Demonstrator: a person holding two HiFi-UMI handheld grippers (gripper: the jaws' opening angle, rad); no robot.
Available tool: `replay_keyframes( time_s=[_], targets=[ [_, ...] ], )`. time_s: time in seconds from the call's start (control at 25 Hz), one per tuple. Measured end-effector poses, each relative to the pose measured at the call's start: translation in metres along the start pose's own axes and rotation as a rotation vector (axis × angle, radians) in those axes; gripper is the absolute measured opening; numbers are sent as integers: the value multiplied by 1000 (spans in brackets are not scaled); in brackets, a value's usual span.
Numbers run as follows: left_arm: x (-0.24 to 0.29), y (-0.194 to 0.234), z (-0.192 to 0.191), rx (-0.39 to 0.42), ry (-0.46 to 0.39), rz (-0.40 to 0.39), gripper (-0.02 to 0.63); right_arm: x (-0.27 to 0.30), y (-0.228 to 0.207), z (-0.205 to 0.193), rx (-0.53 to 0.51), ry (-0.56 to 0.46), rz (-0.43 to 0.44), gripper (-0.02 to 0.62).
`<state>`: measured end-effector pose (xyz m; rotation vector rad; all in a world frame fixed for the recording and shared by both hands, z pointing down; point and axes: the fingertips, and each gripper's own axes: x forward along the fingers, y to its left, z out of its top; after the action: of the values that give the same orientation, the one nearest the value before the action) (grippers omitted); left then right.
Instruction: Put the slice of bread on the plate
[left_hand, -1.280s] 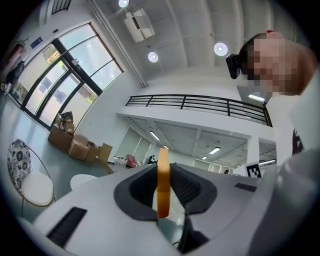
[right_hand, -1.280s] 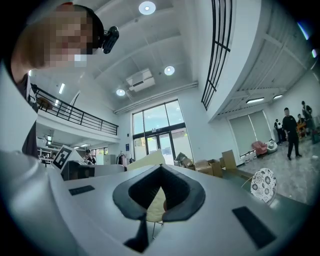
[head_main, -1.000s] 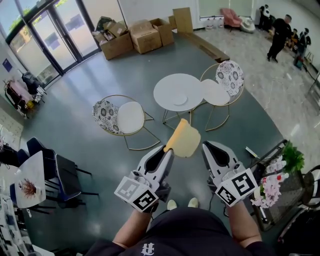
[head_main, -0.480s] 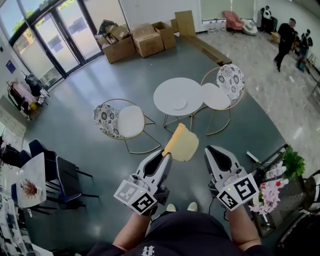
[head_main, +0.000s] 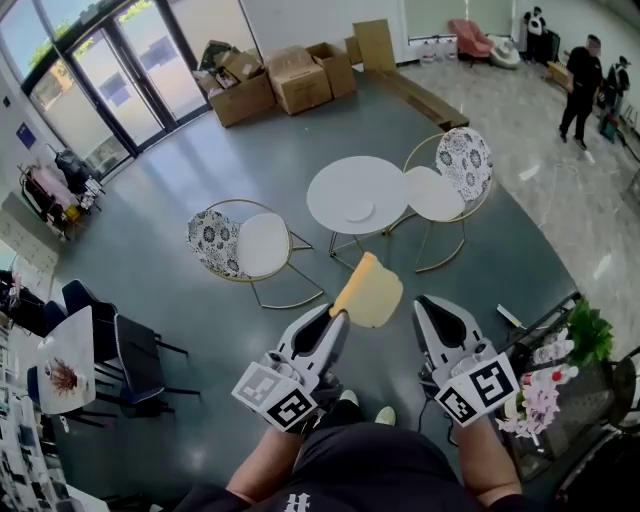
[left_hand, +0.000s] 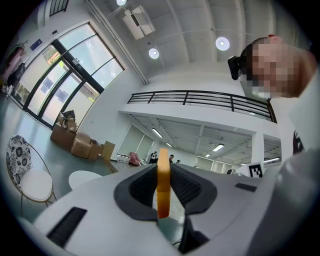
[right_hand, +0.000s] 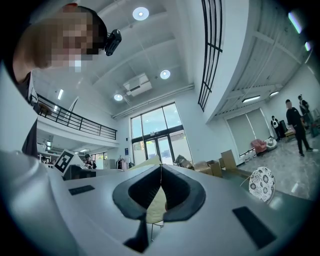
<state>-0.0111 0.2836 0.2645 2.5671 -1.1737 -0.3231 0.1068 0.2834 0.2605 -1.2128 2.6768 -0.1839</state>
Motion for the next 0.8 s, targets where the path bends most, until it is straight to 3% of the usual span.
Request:
replay_keyframes(
  time_s=[0.44, 0.8],
  targets=[
    [44, 42, 4, -23, 4, -22, 81, 42, -38, -6, -4, 15, -35, 5],
    [101, 128, 24, -48, 18, -33, 82, 130, -78, -12, -12, 43, -60, 5]
  ],
)
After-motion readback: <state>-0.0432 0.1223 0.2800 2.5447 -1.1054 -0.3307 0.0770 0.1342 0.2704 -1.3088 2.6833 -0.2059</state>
